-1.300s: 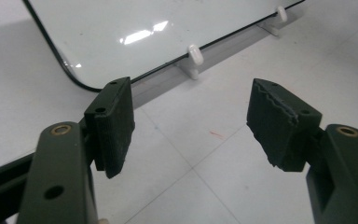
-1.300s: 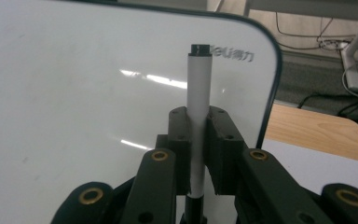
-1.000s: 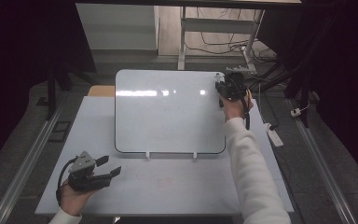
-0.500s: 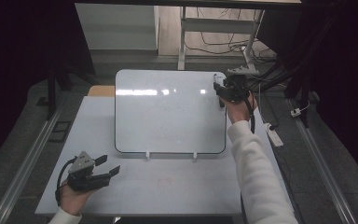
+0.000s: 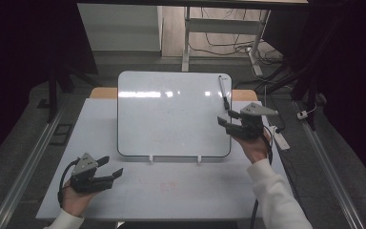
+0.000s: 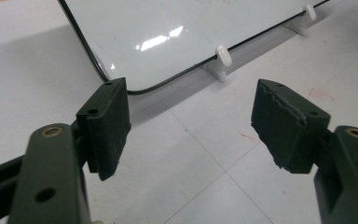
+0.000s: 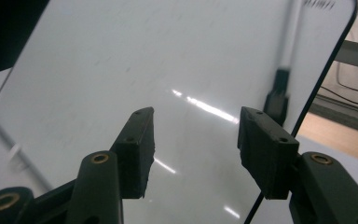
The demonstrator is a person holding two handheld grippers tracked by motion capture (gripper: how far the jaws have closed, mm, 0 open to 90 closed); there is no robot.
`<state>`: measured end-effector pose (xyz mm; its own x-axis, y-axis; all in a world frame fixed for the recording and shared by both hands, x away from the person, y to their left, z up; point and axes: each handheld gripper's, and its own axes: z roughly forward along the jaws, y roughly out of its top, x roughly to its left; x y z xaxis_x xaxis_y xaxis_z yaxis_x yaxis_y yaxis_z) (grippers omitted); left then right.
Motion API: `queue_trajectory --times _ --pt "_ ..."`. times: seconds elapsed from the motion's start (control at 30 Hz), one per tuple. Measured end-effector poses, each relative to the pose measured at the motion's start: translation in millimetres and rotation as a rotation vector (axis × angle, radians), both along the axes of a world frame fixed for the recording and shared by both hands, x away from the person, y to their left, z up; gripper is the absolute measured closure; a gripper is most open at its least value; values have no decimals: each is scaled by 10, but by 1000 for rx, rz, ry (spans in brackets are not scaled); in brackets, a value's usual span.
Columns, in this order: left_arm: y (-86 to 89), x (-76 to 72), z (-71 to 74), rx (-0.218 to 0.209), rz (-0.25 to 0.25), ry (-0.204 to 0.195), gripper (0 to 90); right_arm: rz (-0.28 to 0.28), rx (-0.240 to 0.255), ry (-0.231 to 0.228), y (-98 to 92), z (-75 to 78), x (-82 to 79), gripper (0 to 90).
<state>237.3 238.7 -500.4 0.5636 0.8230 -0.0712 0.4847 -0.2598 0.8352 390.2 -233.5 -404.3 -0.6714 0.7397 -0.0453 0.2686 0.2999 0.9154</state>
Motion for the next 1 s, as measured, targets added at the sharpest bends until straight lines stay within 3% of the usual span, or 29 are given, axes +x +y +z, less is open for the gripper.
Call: queue_trajectory --times 0.23,0.43,0.63,1.0 --pt "-31 18 -10 15 -16 -10 279 49 8 12 -265 -331 -418 434" --pt "-34 14 -17 15 -24 -8 275 49 -12 28 -527 -587 -696 427" --pt "-31 43 0 10 -22 -11 275 31 -31 42 -718 -729 -802 423" --pt "-73 51 12 15 -35 -15 266 37 -49 10 -752 -773 -845 421"
